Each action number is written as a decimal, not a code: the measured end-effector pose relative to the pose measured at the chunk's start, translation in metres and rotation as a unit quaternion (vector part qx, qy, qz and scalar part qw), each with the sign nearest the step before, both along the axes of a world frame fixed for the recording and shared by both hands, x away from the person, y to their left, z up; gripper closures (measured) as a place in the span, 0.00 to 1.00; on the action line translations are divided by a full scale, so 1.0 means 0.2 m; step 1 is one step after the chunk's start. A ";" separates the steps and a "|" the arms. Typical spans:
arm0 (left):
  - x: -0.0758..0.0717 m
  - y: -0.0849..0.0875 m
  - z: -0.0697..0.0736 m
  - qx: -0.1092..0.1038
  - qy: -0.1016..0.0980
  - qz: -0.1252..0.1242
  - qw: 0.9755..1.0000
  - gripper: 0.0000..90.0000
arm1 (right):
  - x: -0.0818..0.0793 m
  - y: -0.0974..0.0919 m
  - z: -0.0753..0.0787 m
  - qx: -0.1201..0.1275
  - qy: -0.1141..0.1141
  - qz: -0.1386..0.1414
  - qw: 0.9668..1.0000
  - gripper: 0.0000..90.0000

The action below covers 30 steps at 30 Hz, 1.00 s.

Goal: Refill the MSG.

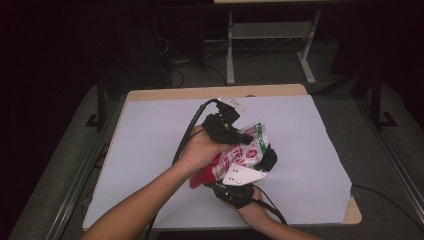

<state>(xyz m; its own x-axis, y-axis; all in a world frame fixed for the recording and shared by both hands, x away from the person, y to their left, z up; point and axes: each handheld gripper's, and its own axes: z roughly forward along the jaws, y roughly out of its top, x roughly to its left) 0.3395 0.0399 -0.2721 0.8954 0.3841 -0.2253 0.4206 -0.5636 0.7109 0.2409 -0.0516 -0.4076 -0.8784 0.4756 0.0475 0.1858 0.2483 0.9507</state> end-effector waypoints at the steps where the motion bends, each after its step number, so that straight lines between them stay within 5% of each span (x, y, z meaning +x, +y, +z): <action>1: 0.00 0.00 0.00 -0.001 0.000 0.001 1.000 1.00 | 0.00 0.00 0.00 0.000 0.000 0.000 1.000 1.00; 30: 0.01 -0.01 0.02 -0.006 -0.007 0.005 1.000 1.00 | 0.01 0.00 0.01 0.005 0.000 -0.007 1.000 1.00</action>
<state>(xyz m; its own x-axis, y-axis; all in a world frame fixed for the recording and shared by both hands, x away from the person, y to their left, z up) 0.3409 0.0383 -0.2688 0.8948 0.3898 -0.2178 0.4161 -0.5514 0.7230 0.2431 -0.0514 -0.4056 -0.8713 0.4879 0.0529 0.1898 0.2356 0.9531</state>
